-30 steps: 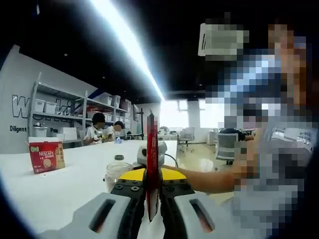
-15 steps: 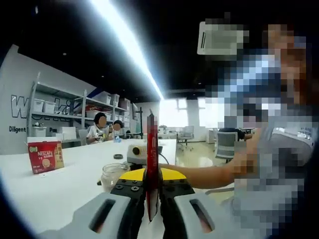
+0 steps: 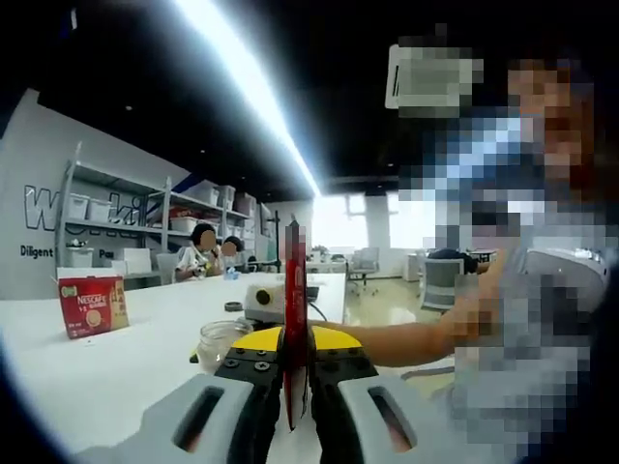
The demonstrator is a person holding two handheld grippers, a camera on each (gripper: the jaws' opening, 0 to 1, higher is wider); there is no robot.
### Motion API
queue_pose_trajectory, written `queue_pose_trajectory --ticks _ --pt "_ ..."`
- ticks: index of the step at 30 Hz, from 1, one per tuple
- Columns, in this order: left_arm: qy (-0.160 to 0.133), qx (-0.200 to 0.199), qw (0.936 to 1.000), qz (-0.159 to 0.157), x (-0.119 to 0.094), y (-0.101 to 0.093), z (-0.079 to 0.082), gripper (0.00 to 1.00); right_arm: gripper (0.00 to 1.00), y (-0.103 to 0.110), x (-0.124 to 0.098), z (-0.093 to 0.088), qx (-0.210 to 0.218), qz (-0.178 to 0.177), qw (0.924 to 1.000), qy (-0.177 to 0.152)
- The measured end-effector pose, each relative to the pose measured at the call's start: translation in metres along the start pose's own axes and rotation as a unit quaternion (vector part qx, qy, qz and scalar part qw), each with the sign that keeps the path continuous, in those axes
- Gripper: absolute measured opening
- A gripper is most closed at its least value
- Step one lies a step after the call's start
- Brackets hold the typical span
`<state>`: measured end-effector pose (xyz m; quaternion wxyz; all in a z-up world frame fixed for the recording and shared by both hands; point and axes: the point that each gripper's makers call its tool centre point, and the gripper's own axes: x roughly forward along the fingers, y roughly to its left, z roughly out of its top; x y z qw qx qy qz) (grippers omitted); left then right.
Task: Tear open the coffee pouch, take out the coffee, and pour the coffee from the pouch into the cup
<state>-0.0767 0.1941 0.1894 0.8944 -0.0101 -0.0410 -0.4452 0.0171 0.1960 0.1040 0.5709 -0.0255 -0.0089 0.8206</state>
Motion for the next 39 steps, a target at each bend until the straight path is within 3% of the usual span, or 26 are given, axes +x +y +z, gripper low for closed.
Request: queue_pose_trajectory --ticks 17,23,26,29,32,36,39 --pt "0.000 0.001 1.0000 -0.001 0.001 -0.002 0.000 0.12 0.59 0.005 0.004 0.001 -0.007 0.011 0.9999 0.004" --pt "-0.013 0.002 0.9998 0.013 -0.002 0.004 0.005 0.12 0.70 0.004 -0.005 0.010 -0.028 -0.020 0.9994 0.007" --pt "-0.020 -0.001 0.9997 0.014 -0.003 0.004 0.007 0.12 0.74 -0.001 -0.028 0.032 -0.041 -0.071 0.9961 -0.031" --pt "-0.032 -0.003 0.9993 0.021 -0.002 0.006 0.012 0.12 0.75 0.006 -0.059 0.057 -0.061 -0.134 0.9865 -0.071" --pt "-0.046 -0.011 0.9985 0.029 0.003 0.008 0.017 0.12 0.73 0.033 -0.084 0.081 -0.077 -0.172 0.9749 -0.118" --pt "-0.076 -0.049 0.9953 0.034 0.013 0.011 0.023 0.12 0.54 0.075 -0.086 0.090 -0.071 -0.160 0.9725 -0.153" --pt "-0.096 -0.098 0.9902 0.030 0.021 0.012 0.024 0.12 0.45 0.088 -0.073 0.092 -0.007 -0.147 0.9705 -0.191"
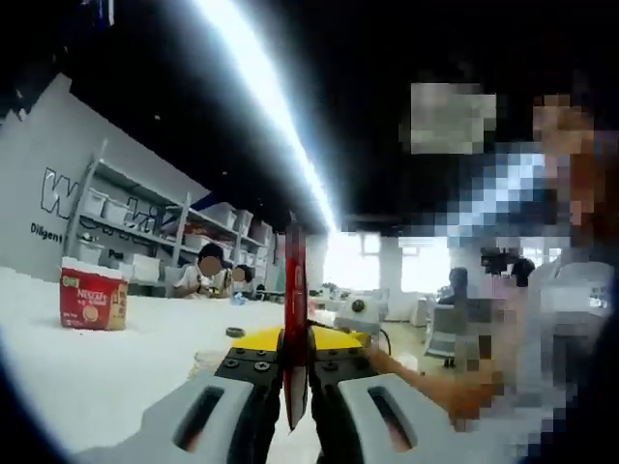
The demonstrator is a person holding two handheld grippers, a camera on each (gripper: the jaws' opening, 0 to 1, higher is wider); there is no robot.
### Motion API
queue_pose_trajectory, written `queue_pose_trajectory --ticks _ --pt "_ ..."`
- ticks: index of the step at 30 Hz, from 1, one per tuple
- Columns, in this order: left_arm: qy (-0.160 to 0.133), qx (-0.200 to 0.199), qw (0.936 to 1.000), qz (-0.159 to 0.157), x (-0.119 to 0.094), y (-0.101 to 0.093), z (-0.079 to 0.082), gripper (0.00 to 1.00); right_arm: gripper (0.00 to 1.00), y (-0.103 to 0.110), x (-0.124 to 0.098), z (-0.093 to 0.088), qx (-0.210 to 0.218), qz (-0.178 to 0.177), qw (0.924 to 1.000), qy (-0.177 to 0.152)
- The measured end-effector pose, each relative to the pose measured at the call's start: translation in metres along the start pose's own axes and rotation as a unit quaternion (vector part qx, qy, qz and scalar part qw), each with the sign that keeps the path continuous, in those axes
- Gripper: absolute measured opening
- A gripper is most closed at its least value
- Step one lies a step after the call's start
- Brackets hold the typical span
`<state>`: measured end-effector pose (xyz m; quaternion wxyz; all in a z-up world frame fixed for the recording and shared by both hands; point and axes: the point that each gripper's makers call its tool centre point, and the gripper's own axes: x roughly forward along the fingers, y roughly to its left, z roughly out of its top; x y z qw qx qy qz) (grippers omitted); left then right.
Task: Tear open the coffee pouch, take out the coffee, and pour the coffee from the pouch into the cup
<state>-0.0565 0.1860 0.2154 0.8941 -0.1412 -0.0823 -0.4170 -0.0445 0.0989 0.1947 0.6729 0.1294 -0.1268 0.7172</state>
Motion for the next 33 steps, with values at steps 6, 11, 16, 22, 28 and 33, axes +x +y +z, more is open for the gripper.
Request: queue_pose_trajectory --ticks 6,11,16,22,28,33 --pt "-0.019 -0.041 0.9988 -0.018 0.019 -0.008 -0.010 0.12 0.35 0.018 0.030 -0.038 0.075 0.035 0.9964 0.017" --pt "-0.011 -0.033 0.9987 -0.037 0.028 -0.017 -0.016 0.12 0.29 0.028 0.042 -0.050 0.120 0.062 0.9909 0.007" --pt "-0.001 -0.032 0.9987 -0.041 0.030 -0.019 -0.021 0.12 0.15 0.028 0.044 -0.047 0.150 0.067 0.9864 -0.009" --pt "0.010 -0.027 0.9987 -0.042 0.028 -0.021 -0.024 0.12 0.13 0.034 0.044 -0.040 0.154 0.070 0.9853 -0.022" --pt "0.017 -0.024 0.9984 -0.049 0.032 -0.024 -0.027 0.12 0.10 0.042 0.043 -0.043 0.157 0.074 0.9847 -0.016" --pt "0.029 -0.017 0.9983 -0.048 0.034 -0.025 -0.032 0.12 0.10 0.039 0.038 -0.046 0.154 0.063 0.9860 -0.004"
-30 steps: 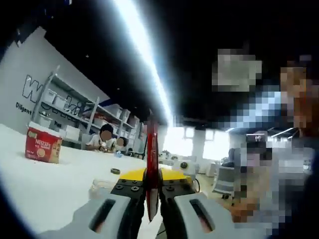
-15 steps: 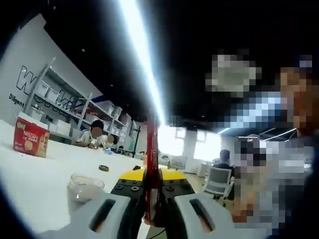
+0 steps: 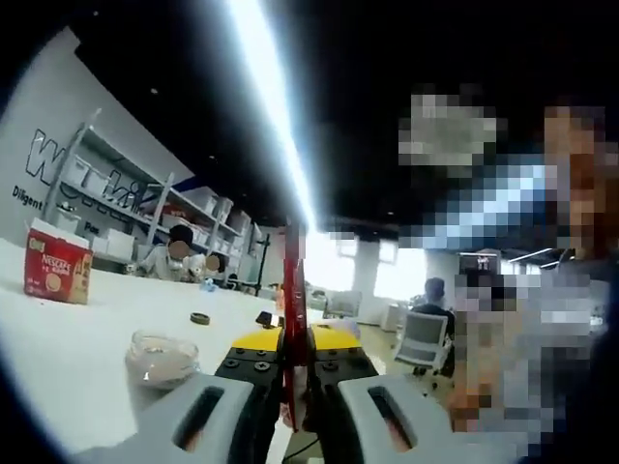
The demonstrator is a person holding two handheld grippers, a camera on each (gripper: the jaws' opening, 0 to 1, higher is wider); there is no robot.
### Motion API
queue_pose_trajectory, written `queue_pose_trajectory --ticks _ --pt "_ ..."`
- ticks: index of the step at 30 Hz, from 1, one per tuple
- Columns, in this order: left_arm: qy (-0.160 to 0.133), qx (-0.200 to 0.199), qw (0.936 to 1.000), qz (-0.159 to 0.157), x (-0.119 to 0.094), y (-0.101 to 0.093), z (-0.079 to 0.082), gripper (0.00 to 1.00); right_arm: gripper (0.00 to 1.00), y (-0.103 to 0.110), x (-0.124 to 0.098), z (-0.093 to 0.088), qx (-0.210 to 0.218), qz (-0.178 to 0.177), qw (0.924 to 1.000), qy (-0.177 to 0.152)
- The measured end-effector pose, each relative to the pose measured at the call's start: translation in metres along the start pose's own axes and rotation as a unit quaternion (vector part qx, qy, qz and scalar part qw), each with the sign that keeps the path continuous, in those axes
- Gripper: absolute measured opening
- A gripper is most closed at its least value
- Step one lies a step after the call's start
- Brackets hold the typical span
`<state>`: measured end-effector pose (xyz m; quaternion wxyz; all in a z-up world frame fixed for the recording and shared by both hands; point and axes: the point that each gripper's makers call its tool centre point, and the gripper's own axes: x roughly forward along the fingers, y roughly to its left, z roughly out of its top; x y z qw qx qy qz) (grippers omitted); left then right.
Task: Tear open the coffee pouch, take out the coffee, and pour the coffee from the pouch into the cup
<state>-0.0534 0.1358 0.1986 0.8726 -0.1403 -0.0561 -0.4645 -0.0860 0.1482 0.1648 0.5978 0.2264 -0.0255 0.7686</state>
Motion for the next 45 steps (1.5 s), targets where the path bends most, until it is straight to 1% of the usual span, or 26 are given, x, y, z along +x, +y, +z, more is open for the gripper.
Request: queue_pose_trajectory --ticks 4,7,9,10,13,18,23,28,31,34,36,39,40,41,42,45 --pt "0.005 0.000 1.0000 0.000 0.000 -0.001 -0.002 0.12 0.09 0.001 -0.002 -0.001 -0.005 -0.005 0.9999 0.010" --pt "0.010 0.002 1.0000 -0.002 0.000 -0.002 -0.003 0.12 0.09 0.001 -0.002 -0.003 -0.010 -0.009 0.9998 0.012" --pt "0.017 0.000 0.9998 0.004 0.001 0.001 -0.006 0.12 0.09 -0.002 -0.002 -0.005 -0.007 -0.012 0.9998 0.014" --pt "0.024 -0.010 0.9996 0.014 0.000 0.006 -0.007 0.12 0.09 -0.004 -0.002 -0.006 -0.006 -0.015 0.9997 0.017" --pt "0.029 -0.010 0.9995 0.013 -0.003 0.005 -0.008 0.12 0.09 -0.003 0.000 -0.011 -0.004 -0.019 0.9995 0.023" --pt "0.029 -0.008 0.9995 0.011 -0.005 0.003 -0.007 0.12 0.09 0.001 0.001 -0.011 -0.004 -0.017 0.9997 0.016" --pt "0.036 -0.002 0.9991 0.021 -0.005 0.008 -0.010 0.12 0.09 -0.003 0.001 -0.015 0.002 -0.027 0.9996 0.012" --pt "0.036 -0.002 0.9990 0.027 -0.006 0.011 -0.012 0.12 0.09 -0.005 0.003 -0.017 0.017 -0.035 0.9992 0.007" --pt "0.029 -0.012 0.9993 0.022 -0.004 0.015 -0.011 0.12 0.09 -0.007 0.004 -0.016 0.034 -0.036 0.9987 -0.003" --pt "0.028 -0.020 0.9991 0.026 -0.003 0.019 -0.013 0.12 0.09 -0.015 0.002 -0.016 0.035 -0.039 0.9986 -0.006" --pt "0.034 -0.012 0.9986 0.038 -0.005 0.021 -0.014 0.12 0.09 -0.016 0.003 -0.018 0.036 -0.041 0.9985 -0.007" --pt "0.041 -0.001 0.9980 0.048 -0.008 0.021 -0.015 0.12 0.09 -0.016 0.005 -0.020 0.045 -0.042 0.9980 -0.013" --pt "0.049 0.006 0.9973 0.054 -0.008 0.022 -0.018 0.12 0.09 -0.017 0.004 -0.022 0.047 -0.043 0.9979 -0.014" --pt "0.061 0.025 0.9958 0.063 -0.010 0.026 -0.021 0.12 0.09 -0.019 0.004 -0.025 0.047 -0.048 0.9977 -0.011" --pt "0.067 0.029 0.9951 0.067 -0.010 0.027 -0.023 0.12 0.09 -0.021 0.002 -0.027 0.047 -0.053 0.9975 -0.008" --pt "0.071 0.030 0.9949 0.065 -0.009 0.026 -0.025 0.12 0.09 -0.023 0.000 -0.028 0.049 -0.054 0.9973 -0.007"
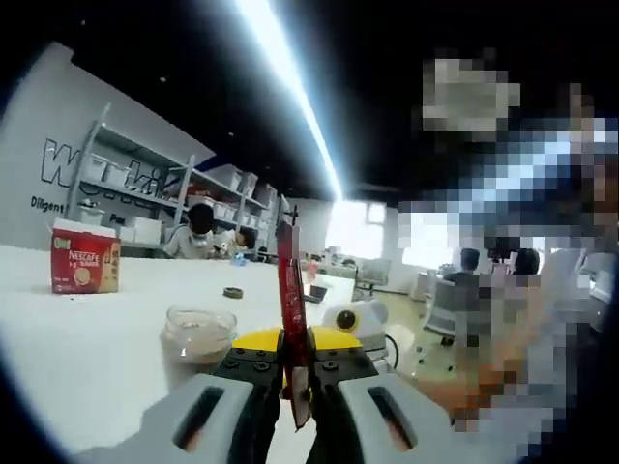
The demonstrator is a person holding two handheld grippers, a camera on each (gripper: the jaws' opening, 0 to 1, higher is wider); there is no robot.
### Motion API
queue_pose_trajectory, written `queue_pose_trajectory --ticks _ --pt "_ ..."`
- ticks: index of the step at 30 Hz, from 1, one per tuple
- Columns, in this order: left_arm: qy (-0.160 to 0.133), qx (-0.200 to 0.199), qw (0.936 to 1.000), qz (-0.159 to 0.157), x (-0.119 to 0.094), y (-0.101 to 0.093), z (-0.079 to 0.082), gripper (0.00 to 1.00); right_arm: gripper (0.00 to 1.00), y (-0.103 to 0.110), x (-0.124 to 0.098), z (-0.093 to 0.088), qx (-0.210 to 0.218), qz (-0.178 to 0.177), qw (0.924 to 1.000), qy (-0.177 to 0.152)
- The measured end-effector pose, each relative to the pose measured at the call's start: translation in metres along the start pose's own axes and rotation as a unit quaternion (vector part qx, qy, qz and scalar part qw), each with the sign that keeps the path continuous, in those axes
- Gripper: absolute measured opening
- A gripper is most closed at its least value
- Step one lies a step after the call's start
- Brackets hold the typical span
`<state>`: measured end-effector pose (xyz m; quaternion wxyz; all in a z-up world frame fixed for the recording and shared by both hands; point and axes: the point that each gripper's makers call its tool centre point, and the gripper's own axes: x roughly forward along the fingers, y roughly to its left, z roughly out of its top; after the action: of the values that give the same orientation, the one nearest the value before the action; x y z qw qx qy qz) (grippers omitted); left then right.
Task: Tear open the coffee pouch, take out the coffee, and pour the coffee from the pouch into the cup
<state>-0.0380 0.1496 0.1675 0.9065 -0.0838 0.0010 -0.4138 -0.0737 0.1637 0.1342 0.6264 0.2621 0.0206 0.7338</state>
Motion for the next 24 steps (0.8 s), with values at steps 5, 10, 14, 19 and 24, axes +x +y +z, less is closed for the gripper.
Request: queue_pose_trajectory --ticks 5,10,14,19,24 --pt "0.002 -0.011 0.9999 -0.001 0.001 0.001 -0.002 0.12 0.09 -0.003 -0.003 0.000 -0.001 0.002 1.0000 0.004" --pt "0.005 -0.013 0.9999 -0.001 0.003 0.005 -0.004 0.11 0.09 -0.008 -0.010 0.002 -0.003 0.000 1.0000 0.005" --pt "0.011 -0.016 0.9998 -0.001 0.004 0.006 -0.007 0.11 0.09 -0.010 -0.015 0.001 -0.002 -0.003 1.0000 0.006" --pt "0.012 -0.022 0.9996 -0.016 0.004 0.001 -0.008 0.11 0.08 -0.006 -0.018 0.002 -0.014 0.007 0.9998 0.016" --pt "0.002 -0.022 0.9983 -0.053 0.002 -0.006 -0.007 0.14 0.08 0.000 -0.017 0.000 -0.023 0.021 0.9987 0.041"
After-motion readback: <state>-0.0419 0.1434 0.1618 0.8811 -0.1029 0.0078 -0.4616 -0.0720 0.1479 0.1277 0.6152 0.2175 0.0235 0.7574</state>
